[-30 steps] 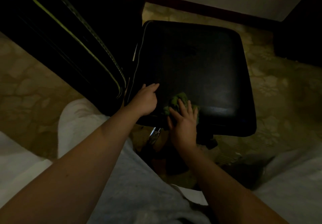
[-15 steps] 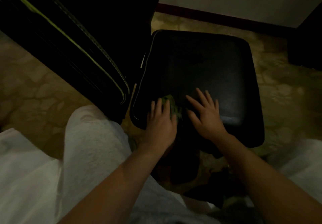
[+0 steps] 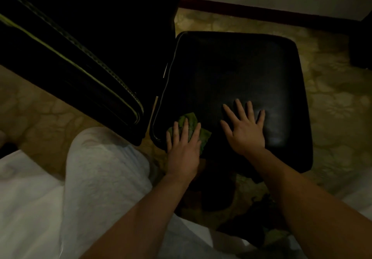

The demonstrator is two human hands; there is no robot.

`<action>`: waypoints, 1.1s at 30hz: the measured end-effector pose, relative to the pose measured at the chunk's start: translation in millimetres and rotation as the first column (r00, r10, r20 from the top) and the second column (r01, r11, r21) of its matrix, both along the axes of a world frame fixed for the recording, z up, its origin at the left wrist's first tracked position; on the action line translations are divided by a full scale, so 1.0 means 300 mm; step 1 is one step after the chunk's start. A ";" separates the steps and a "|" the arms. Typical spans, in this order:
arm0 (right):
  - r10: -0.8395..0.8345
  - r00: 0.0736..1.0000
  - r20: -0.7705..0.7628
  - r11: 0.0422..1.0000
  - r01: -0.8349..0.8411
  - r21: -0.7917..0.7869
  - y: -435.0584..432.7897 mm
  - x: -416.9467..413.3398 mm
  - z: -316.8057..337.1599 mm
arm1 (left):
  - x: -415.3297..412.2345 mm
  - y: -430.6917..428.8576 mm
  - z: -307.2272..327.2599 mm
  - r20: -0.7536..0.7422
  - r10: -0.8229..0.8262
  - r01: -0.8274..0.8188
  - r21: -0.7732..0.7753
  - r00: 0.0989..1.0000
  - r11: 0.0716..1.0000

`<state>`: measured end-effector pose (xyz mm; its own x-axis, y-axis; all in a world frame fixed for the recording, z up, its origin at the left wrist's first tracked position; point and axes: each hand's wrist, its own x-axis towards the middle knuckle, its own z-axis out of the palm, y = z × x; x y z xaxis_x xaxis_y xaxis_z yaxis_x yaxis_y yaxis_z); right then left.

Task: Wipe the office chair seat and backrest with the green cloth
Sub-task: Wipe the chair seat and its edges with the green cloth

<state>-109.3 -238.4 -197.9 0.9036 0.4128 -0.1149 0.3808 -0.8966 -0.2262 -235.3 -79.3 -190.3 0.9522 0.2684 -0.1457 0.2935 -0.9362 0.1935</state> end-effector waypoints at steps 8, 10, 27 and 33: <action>-0.013 1.000 0.028 1.000 0.013 0.007 0.000 -0.003 -0.008 | -0.044 0.004 -0.014 0.268 0.159 -0.144 -0.078 0.950 0.987; -0.016 1.000 0.020 1.000 0.016 0.005 0.001 -0.003 -0.008 | -0.045 -0.035 -0.032 0.222 0.155 -0.146 -0.058 0.963 0.988; -0.010 0.999 0.032 1.000 0.011 -0.019 0.001 -0.003 -0.007 | -0.021 0.008 -0.081 0.296 0.220 -0.203 -0.088 0.930 0.975; -0.017 0.999 0.041 0.999 0.018 -0.030 0.004 -0.007 -0.014 | -0.016 0.035 -0.081 0.302 0.287 -0.260 -0.128 0.909 0.957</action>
<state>-111.3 -237.2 -202.2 0.9148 0.3937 -0.0900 0.3733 -0.9094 -0.1835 -240.0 -68.8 -214.7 0.8434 0.5247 0.1154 0.4471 -0.8046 0.3908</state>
